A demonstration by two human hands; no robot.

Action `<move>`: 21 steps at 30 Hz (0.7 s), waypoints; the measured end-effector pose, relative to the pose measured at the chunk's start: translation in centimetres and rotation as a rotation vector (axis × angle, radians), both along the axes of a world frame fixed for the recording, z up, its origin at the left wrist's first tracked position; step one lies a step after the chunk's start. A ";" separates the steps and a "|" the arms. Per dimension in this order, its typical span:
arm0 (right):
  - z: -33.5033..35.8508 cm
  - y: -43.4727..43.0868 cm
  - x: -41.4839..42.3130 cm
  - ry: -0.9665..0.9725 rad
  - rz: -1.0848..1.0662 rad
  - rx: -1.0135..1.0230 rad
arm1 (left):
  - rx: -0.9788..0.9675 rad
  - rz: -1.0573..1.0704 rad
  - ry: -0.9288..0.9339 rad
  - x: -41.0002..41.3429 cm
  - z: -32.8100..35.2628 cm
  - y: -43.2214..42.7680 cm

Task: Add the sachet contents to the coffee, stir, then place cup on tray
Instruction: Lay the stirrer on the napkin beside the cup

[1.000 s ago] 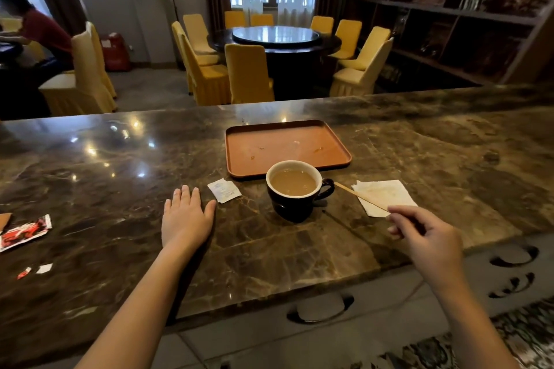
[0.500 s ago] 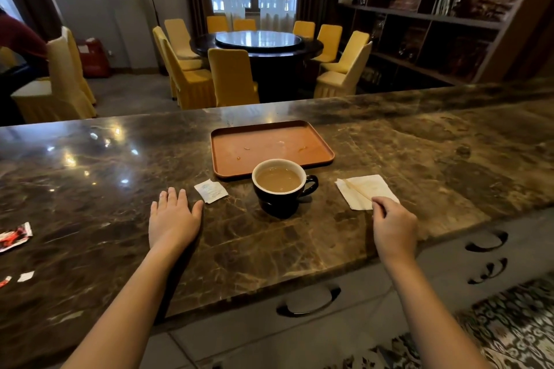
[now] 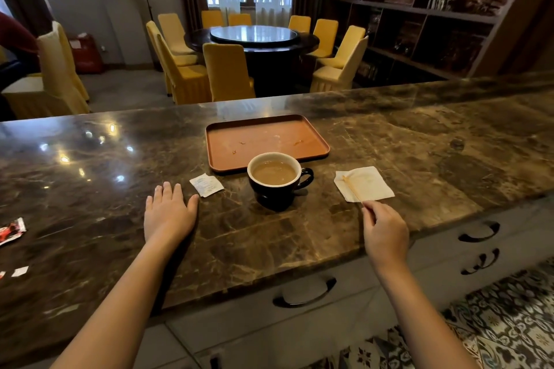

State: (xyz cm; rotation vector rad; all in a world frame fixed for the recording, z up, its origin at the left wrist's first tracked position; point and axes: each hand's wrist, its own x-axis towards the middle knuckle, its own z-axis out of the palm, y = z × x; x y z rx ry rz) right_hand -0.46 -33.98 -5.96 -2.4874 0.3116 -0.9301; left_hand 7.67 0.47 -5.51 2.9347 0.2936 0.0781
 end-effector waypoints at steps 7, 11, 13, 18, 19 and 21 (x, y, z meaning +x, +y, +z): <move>-0.5 -0.3 0.5 0.073 0.000 -0.053 | -0.008 -0.001 -0.009 0.2 0.2 0.0; 0.0 -0.7 0.9 0.128 0.007 -0.040 | -0.007 0.005 -0.005 0.1 0.1 0.0; 0.3 -0.8 1.1 0.171 0.002 -0.060 | -0.010 0.005 -0.003 0.1 0.1 0.0; 1.5 -0.9 1.8 0.292 -0.008 -0.206 | -0.014 -0.001 -0.001 0.2 0.0 0.1; 1.8 -0.9 2.0 0.313 -0.007 -0.235 | -0.013 -0.003 -0.003 0.2 0.0 0.1; 2.4 -0.7 2.6 0.315 0.005 -0.241 | -0.013 -0.006 -0.006 0.1 0.0 0.1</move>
